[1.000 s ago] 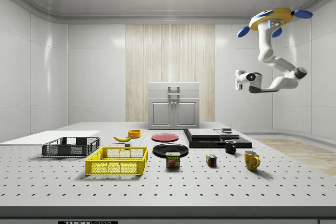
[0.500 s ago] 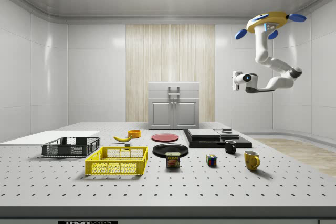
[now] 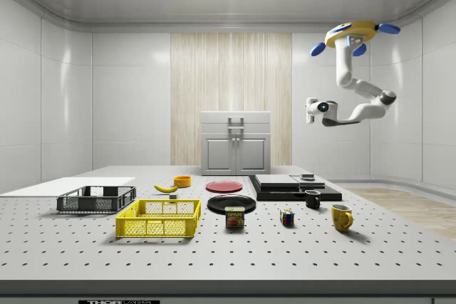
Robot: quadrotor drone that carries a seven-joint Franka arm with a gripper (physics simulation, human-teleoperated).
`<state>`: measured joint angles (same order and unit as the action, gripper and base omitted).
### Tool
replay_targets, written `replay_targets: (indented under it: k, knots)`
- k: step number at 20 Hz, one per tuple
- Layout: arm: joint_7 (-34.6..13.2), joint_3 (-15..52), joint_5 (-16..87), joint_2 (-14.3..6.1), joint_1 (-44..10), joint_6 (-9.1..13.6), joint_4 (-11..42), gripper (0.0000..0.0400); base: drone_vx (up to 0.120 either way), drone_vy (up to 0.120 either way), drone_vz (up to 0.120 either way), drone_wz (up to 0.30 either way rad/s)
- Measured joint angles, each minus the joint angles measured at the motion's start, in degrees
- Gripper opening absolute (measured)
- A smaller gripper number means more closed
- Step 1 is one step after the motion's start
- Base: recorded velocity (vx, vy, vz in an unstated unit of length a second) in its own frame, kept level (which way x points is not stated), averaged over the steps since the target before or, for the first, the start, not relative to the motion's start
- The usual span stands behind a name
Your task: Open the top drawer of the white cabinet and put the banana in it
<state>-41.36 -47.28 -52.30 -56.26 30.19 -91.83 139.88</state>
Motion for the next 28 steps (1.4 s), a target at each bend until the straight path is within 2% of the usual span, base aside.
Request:
replay_targets:
  k: [2,12,28]
  knots:
    - [-0.28,-0.19,0.34,-0.45,0.47,-0.43,0.06,0.04,0.04,-0.12,0.0,0.0]
    - [-1.6,-0.99,1.93,-2.55,2.62,-2.39,0.33,0.04,0.12,-0.004,0.0,0.0]
    - [-3.45,-1.94,4.17,-5.41,5.37,-4.96,0.7,0.04,0.12,-0.12,0.0,0.0]
